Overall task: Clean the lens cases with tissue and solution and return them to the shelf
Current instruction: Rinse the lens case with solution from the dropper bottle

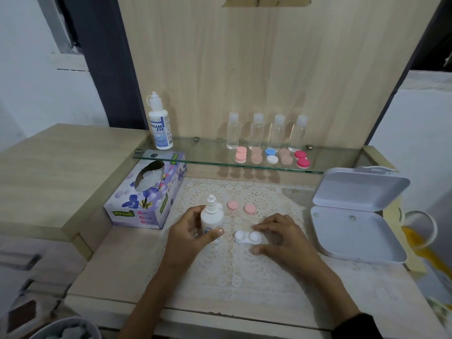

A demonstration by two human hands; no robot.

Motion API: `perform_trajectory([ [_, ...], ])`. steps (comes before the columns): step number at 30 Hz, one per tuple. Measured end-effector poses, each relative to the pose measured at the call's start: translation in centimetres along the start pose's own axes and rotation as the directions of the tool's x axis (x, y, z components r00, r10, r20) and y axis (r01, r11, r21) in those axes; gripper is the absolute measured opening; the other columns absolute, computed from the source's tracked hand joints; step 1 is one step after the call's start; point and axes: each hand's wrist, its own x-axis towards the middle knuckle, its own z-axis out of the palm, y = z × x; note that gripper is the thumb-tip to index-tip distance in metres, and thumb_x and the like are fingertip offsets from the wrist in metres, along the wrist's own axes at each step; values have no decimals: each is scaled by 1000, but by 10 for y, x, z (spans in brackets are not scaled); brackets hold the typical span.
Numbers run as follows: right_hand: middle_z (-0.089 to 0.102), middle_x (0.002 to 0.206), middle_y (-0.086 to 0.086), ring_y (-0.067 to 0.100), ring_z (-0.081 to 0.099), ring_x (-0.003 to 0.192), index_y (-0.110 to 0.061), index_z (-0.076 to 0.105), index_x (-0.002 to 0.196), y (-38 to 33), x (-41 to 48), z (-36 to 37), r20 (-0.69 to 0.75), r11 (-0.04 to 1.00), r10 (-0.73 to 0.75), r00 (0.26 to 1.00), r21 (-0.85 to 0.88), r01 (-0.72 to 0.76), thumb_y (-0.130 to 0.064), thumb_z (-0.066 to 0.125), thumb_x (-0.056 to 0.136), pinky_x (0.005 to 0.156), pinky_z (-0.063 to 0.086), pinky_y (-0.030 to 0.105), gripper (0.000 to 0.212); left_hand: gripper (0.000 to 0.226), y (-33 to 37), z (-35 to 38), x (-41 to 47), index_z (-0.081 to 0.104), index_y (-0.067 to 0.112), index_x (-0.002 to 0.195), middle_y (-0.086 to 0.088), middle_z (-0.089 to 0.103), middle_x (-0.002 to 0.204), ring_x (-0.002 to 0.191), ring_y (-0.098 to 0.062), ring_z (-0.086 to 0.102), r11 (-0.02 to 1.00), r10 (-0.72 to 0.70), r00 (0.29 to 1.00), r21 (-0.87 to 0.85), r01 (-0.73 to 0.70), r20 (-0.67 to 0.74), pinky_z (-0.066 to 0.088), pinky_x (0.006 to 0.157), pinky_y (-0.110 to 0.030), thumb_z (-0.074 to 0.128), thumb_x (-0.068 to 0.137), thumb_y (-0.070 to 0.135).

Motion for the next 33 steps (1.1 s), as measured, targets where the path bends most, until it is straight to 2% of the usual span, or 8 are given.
perform_trajectory([
  [6, 58, 97, -22, 2, 46, 102, -37, 74, 98, 9, -1, 10, -96, 993, -70, 993, 88, 79, -39, 83, 70, 83, 35, 20, 30, 56, 7, -14, 3, 60, 34, 101, 27, 66, 102, 97, 2, 63, 993, 35, 999, 111, -37, 24, 49, 80, -12, 83, 52, 48],
  [9, 58, 97, -22, 3, 47, 102, -38, 74, 97, 9, -1, 10, -108, 992, -85, 991, 86, 94, -52, 74, 66, 84, 35, 19, 34, 55, 12, -27, 5, 62, 34, 104, 24, 66, 105, 99, 0, 62, 970, 69, 995, 229, -85, 76, 48, 83, -12, 88, 56, 43],
  [12, 58, 97, -23, 1, 46, 101, -38, 74, 97, 10, -2, 11, -112, 991, -95, 989, 80, 104, -61, 66, 65, 84, 33, 15, 41, 60, 18, -40, 11, 63, 30, 110, 19, 65, 106, 101, 1, 58, 889, 106, 980, 426, -170, 171, 45, 83, -10, 82, 57, 50],
  [14, 58, 97, -23, -2, 45, 100, -37, 74, 97, 10, -2, 11, -118, 991, -101, 988, 71, 110, -62, 65, 65, 83, 31, 11, 42, 57, 23, -44, 16, 61, 30, 110, 21, 62, 104, 98, 2, 55, 801, 116, 963, 550, -236, 244, 42, 80, -10, 85, 61, 43],
  [16, 57, 97, -24, -2, 45, 100, -37, 74, 97, 11, -2, 11, -121, 992, -104, 987, 60, 111, -61, 65, 65, 82, 30, 10, 41, 56, 28, -44, 20, 60, 32, 112, 18, 60, 102, 93, 0, 54, 732, 101, 949, 624, -274, 299, 44, 81, -19, 85, 63, 40],
  [21, 58, 97, -23, -3, 44, 99, -35, 74, 97, 10, -2, 12, -134, 991, -117, 984, 55, 125, -61, 64, 66, 81, 31, 13, 42, 71, 32, -38, 32, 56, 29, 125, 14, 54, 107, 96, -7, 49, 615, -10, 917, 726, -309, 399, 40, 82, -26, 75, 62, 54],
  [26, 59, 97, -22, -3, 45, 98, -34, 75, 98, 11, -2, 12, -147, 990, -130, 981, 43, 137, -62, 64, 66, 82, 33, 17, 44, 67, 29, -33, 39, 52, 30, 131, 13, 51, 108, 96, -5, 45, 517, -35, 889, 770, -374, 456, 33, 76, -23, 77, 71, 48],
  [33, 57, 97, -24, -3, 44, 97, -33, 75, 99, 12, -1, 13, -147, 988, -144, 979, 31, 150, -63, 62, 66, 81, 33, 17, 46, 64, 34, -26, 41, 50, 31, 132, 9, 49, 117, 106, -9, 42, 423, -7, 862, 782, -457, 508, 35, 79, -24, 75, 74, 44],
])
